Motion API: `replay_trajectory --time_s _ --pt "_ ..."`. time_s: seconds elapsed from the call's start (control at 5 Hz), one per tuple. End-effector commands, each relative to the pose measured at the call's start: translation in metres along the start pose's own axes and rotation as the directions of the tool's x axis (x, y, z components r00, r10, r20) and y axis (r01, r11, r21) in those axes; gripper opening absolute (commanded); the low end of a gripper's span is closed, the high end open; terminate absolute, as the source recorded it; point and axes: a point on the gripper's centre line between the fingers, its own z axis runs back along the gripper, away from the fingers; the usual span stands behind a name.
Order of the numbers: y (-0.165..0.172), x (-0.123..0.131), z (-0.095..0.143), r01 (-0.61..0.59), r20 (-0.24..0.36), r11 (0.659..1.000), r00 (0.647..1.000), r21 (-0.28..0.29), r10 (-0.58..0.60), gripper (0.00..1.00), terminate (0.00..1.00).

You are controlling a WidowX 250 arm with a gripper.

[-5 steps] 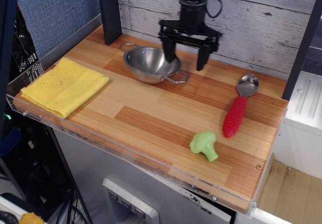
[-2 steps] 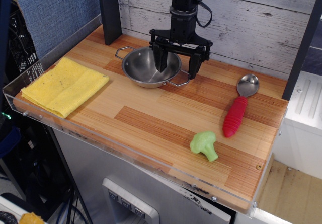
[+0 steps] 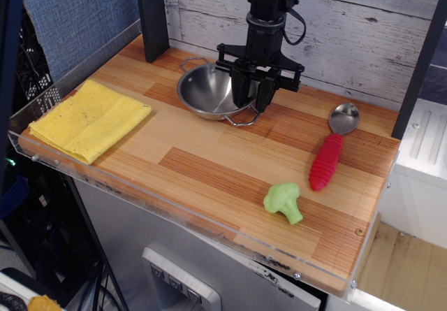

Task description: Put the colander on top of the towel

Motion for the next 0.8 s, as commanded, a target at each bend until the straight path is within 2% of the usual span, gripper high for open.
replay_trajectory --time_s 0.0,0.2,0.4,0.6 --pt "0.0 0.002 0.038 0.04 0.11 0.999 0.993 0.011 -0.041 0.0 0.0" --pt "0.001 -0.009 0.061 0.06 0.155 0.998 0.986 0.001 -0.059 0.0 0.0" --pt "0.014 -0.027 0.088 0.06 0.19 0.997 0.98 -0.042 -0.051 0.0 0.0" --pt "0.041 -0.048 0.103 0.044 0.2 0.995 0.979 -0.093 -0.024 0.0 0.0"
